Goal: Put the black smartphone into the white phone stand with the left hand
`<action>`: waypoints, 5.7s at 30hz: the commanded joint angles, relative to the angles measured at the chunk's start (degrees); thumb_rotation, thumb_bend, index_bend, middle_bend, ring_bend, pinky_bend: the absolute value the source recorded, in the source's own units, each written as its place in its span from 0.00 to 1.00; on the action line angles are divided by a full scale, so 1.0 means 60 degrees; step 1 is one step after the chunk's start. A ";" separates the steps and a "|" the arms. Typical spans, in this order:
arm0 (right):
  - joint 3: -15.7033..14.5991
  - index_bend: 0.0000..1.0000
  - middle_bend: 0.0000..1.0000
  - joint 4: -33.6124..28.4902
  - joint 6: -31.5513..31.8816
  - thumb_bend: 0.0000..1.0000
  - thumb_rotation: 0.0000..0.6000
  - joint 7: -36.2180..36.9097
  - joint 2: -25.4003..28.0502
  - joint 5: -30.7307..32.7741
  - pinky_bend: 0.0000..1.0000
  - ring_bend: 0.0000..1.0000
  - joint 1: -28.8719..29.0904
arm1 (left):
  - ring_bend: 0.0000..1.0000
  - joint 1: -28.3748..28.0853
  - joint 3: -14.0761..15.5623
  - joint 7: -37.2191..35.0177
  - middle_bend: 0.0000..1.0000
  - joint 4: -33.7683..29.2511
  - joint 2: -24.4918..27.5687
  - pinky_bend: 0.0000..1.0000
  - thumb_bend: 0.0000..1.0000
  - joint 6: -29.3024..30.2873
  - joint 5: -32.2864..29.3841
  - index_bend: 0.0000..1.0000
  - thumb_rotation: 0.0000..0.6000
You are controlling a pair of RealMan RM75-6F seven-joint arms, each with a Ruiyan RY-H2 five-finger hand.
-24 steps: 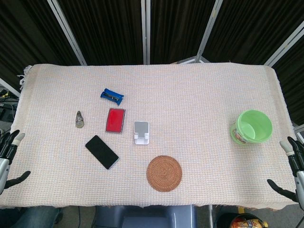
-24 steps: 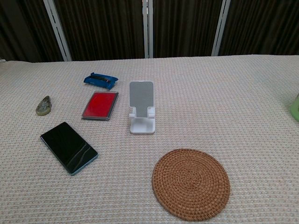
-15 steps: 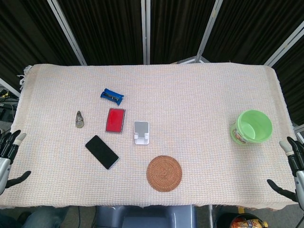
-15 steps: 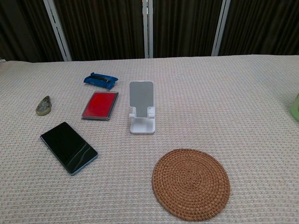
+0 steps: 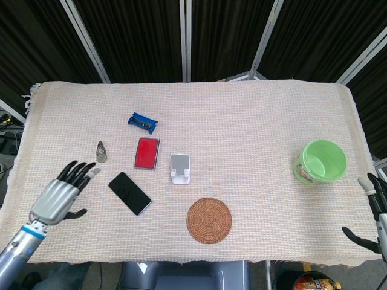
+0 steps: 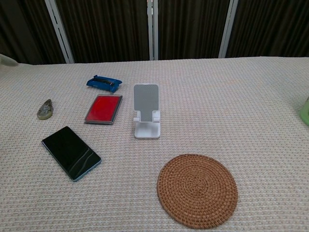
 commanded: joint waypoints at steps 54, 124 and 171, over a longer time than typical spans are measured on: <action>0.0337 0.00 0.00 -0.0063 -0.0686 0.00 1.00 -0.0046 0.0162 0.1580 0.00 0.00 0.0147 | 0.42 -0.3880 0.1230 -0.1504 0.35 0.5342 -0.3657 0.38 0.03 -0.2393 0.0716 0.57 1.00; 0.0588 0.00 0.00 0.0272 -0.0847 0.00 1.00 0.1234 0.0542 0.2170 0.00 0.00 0.0050 | 0.44 -0.8609 0.1384 0.3029 0.36 0.8104 -0.4657 0.41 0.03 -0.1771 0.4155 0.60 1.00; 0.0197 0.00 0.00 0.0336 -0.0159 0.00 1.00 0.2008 0.0708 0.0468 0.00 0.00 -0.0178 | 0.00 0.0093 0.0995 0.3048 0.00 -0.0843 -0.0330 0.00 0.00 0.4594 -0.2681 0.00 1.00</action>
